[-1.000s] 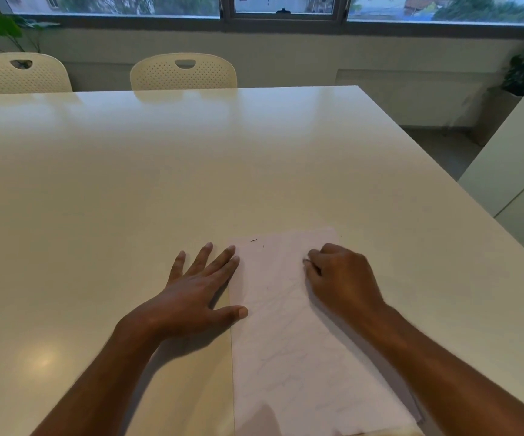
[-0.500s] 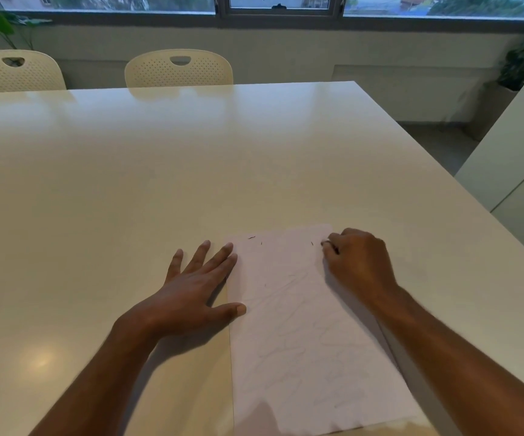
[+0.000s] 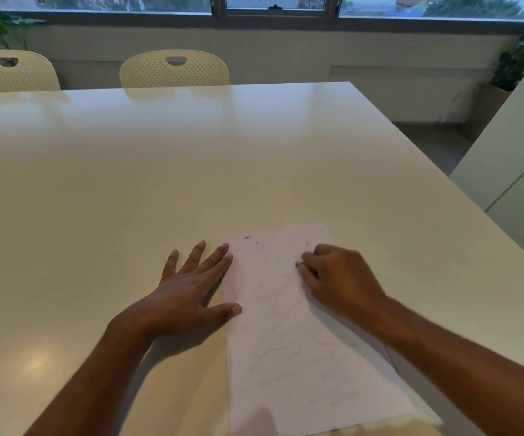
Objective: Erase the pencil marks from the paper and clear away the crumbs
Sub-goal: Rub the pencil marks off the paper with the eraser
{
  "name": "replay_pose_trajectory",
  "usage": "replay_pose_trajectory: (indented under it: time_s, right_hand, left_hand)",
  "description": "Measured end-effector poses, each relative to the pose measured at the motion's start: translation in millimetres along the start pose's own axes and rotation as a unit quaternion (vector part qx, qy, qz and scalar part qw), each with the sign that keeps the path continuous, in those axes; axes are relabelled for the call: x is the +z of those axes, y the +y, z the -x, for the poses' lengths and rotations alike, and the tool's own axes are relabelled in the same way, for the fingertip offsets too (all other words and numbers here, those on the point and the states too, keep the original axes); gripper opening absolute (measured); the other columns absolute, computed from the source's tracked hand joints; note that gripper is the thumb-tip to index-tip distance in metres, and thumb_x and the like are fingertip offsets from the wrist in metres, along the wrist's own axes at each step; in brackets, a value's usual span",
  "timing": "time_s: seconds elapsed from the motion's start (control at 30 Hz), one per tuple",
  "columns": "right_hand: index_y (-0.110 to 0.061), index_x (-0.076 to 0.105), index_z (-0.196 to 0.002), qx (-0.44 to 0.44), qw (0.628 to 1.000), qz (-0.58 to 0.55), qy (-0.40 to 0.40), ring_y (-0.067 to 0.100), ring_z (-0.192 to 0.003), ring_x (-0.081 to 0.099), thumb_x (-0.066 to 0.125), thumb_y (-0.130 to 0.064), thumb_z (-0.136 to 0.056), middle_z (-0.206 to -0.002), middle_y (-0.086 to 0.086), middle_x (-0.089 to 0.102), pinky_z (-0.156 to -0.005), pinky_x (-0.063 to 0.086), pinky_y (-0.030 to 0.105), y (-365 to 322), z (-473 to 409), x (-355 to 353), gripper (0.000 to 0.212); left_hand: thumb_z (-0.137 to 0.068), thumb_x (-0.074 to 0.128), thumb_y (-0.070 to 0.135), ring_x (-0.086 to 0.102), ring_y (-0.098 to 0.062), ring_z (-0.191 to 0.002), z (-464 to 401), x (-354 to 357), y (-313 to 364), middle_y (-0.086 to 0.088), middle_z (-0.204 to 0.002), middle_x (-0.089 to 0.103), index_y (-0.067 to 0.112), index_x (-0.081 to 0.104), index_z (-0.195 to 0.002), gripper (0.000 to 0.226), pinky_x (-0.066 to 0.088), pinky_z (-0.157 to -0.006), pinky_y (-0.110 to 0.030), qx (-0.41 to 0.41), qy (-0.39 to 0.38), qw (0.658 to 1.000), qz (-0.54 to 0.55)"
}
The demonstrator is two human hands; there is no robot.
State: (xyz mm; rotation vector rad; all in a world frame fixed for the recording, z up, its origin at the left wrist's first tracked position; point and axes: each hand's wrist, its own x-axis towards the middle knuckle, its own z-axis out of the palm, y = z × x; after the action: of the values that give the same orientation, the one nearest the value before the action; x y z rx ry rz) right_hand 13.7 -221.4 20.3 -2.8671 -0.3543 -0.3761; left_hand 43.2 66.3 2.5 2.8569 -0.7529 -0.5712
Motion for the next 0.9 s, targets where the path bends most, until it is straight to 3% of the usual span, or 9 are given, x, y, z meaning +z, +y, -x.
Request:
replay_pose_trajectory:
  time_s: [0.13, 0.27, 0.43, 0.6, 0.73, 0.9]
  right_hand:
    - [-0.015, 0.068, -0.07, 0.088, 0.993, 0.061, 0.05, 0.03, -0.064, 0.064, 0.052, -0.032, -0.086, -0.068, 0.002, 0.06, -0.055, 0.045, 0.029, 39, -25, -3, 0.028]
    - [-0.014, 0.063, -0.067, 0.005, 1.0, -0.003, 0.0, 0.027, -0.056, 0.061, 0.059, -0.026, -0.087, -0.065, 0.0, 0.055, -0.05, 0.046, 0.029, -6, 2, 2, 0.024]
    - [-0.015, 0.069, -0.074, 0.094, 0.993, 0.055, 0.041, 0.029, -0.067, 0.064, 0.055, -0.031, -0.089, -0.071, 0.001, 0.06, -0.057, 0.044, 0.029, 35, -26, -1, 0.026]
    - [-0.014, 0.067, -0.072, 0.013, 1.0, -0.006, 0.001, 0.027, -0.06, 0.062, 0.058, -0.028, -0.089, -0.068, -0.001, 0.058, -0.053, 0.049, 0.03, -1, -3, 3, 0.024]
    - [-0.014, 0.07, -0.073, 0.101, 0.992, 0.046, 0.052, 0.031, -0.066, 0.064, 0.054, -0.031, -0.087, -0.069, 0.002, 0.06, -0.056, 0.045, 0.029, 39, -30, -1, 0.027]
    - [-0.014, 0.066, -0.069, 0.016, 1.0, 0.009, 0.009, 0.029, -0.058, 0.062, 0.061, -0.025, -0.088, -0.066, 0.0, 0.058, -0.052, 0.048, 0.03, 2, -6, 2, 0.023]
  left_hand:
    - [-0.068, 0.012, 0.098, -0.046, -0.001, -0.135, 1, 0, 0, 0.031, -0.149, -0.039, 0.039, -0.017, -0.155, 0.109, -0.022, -0.118, -0.051, 0.0, -0.002, 1.0, -0.002]
    - [-0.071, 0.014, 0.096, -0.045, -0.001, -0.135, 1, -1, 2, 0.03, -0.149, -0.038, 0.039, -0.018, -0.154, 0.106, -0.021, -0.118, -0.051, -0.002, -0.001, 1.0, -0.004]
    - [-0.068, 0.011, 0.097, -0.045, -0.001, -0.136, 1, -1, 1, 0.03, -0.149, -0.038, 0.039, -0.018, -0.154, 0.108, -0.021, -0.118, -0.051, 0.0, -0.004, 1.0, -0.006]
    - [-0.066, 0.009, 0.099, -0.045, -0.001, -0.136, 1, -1, 1, 0.03, -0.15, -0.037, 0.039, -0.018, -0.154, 0.109, -0.022, -0.118, -0.05, 0.0, 0.0, 1.0, -0.001]
    - [-0.064, 0.008, 0.1, -0.045, -0.002, -0.136, 1, -1, 1, 0.029, -0.151, -0.037, 0.039, -0.018, -0.154, 0.111, -0.021, -0.118, -0.051, 0.0, -0.002, 1.0, 0.001]
    - [-0.067, 0.01, 0.098, -0.045, -0.001, -0.136, 1, -1, 1, 0.03, -0.15, -0.038, 0.039, -0.018, -0.154, 0.109, -0.022, -0.118, -0.05, 0.002, 0.001, 1.0, 0.003]
